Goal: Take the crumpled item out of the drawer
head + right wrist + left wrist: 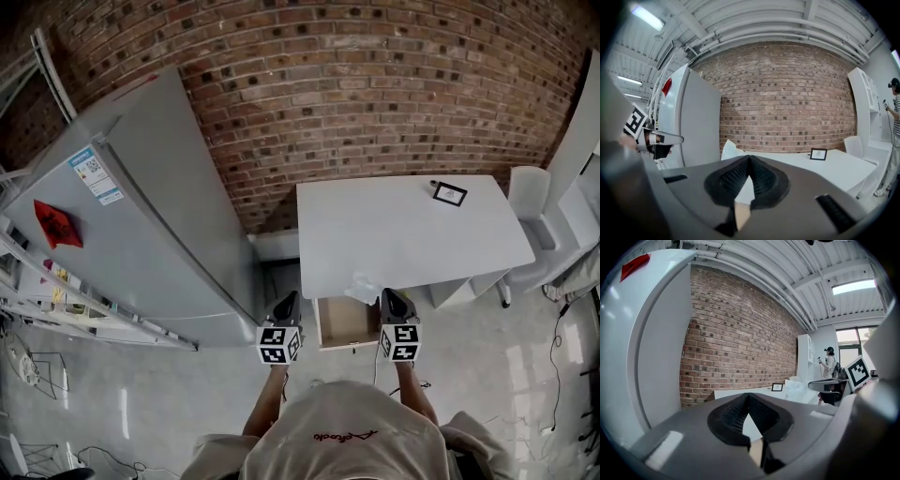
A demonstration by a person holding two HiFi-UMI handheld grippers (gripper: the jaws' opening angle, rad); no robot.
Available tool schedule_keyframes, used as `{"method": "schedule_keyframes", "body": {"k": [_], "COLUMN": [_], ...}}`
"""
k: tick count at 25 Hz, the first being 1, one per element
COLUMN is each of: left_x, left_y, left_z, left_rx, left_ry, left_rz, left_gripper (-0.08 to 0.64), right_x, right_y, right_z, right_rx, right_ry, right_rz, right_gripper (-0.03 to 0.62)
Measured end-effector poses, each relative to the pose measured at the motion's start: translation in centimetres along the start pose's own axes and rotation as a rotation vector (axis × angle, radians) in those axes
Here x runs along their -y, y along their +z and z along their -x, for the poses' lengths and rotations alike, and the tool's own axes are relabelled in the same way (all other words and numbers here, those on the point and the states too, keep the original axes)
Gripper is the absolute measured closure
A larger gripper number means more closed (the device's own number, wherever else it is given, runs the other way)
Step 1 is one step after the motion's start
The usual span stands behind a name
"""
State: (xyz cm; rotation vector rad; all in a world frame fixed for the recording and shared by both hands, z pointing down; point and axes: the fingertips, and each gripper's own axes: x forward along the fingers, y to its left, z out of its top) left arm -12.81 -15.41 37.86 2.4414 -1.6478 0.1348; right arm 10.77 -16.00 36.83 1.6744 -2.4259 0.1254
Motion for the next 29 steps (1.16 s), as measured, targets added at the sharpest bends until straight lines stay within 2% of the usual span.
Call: {"method": "schedule_keyframes", "body": {"k": [29], "left_x": [-0.4], "left_y": [0.5], "left_z": [-2.5], "left_rx": [-0.009], "left_ry": [-0.019], "left_rz": [-0.013], "left_gripper": [0.551], "right_x": [0.7], "right_y": [0.8], "right_z": [-2.7], "right_rx": [0.004], "right_ry": [0.015], "right_rz": [0.026], "right_gripper": [0.58]}}
